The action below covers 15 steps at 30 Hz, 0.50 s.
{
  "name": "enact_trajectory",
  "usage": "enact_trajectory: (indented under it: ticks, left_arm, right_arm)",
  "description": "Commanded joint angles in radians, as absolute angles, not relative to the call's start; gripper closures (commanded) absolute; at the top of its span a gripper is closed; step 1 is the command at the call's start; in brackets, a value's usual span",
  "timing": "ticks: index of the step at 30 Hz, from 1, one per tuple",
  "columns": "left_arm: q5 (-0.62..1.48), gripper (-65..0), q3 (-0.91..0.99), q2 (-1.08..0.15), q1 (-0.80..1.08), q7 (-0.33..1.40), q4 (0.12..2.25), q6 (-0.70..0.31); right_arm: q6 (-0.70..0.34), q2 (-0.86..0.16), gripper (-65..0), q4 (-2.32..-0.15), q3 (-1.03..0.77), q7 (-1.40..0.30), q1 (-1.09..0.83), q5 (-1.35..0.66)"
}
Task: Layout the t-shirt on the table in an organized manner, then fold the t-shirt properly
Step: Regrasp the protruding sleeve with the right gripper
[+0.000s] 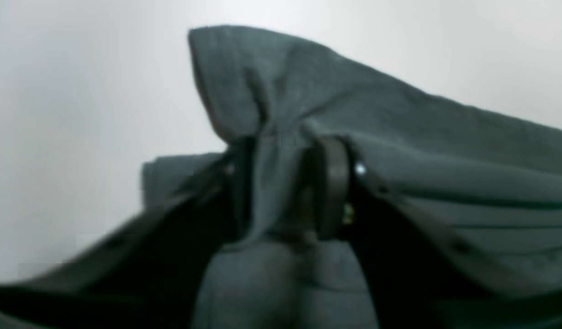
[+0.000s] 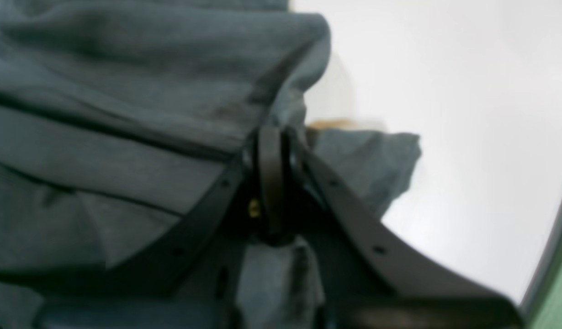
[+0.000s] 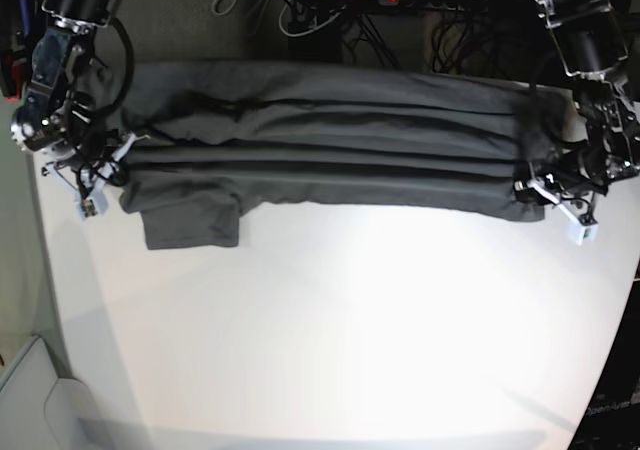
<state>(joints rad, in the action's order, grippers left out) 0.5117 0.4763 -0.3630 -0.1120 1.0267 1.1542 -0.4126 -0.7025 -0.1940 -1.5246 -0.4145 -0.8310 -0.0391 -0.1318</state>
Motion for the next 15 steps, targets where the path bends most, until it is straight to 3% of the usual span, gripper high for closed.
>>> enact_trajectory:
  ticks: [1, 4, 9, 15]
  left_arm:
    - [0.455, -30.2, 0.479, -0.378, -0.113, 1.055, 1.158, -0.390]
    - [0.455, -35.1, 0.481, -0.378, -0.113, 1.055, 1.161, -0.390]
    - [0.463, -35.5, 0.481, -0.378, -0.113, 1.056, 1.161, -0.390]
    - [0.464, -35.6, 0.481, -0.374, -0.113, 1.056, 1.198, -0.390]
  right_arm:
    - [-0.698, -0.213, -3.2, -1.538, -0.418, -0.819, -0.025, -0.139]
    - [-0.698, -0.222, -12.1, -1.540, -0.417, -0.819, -0.025, -0.139]
    - [-0.698, -0.248, -25.5, -1.546, -0.423, -0.819, -0.025, -0.139]
    - [-0.698, -0.265, -26.9, -1.549, -0.426, -0.819, -0.024, -0.139]
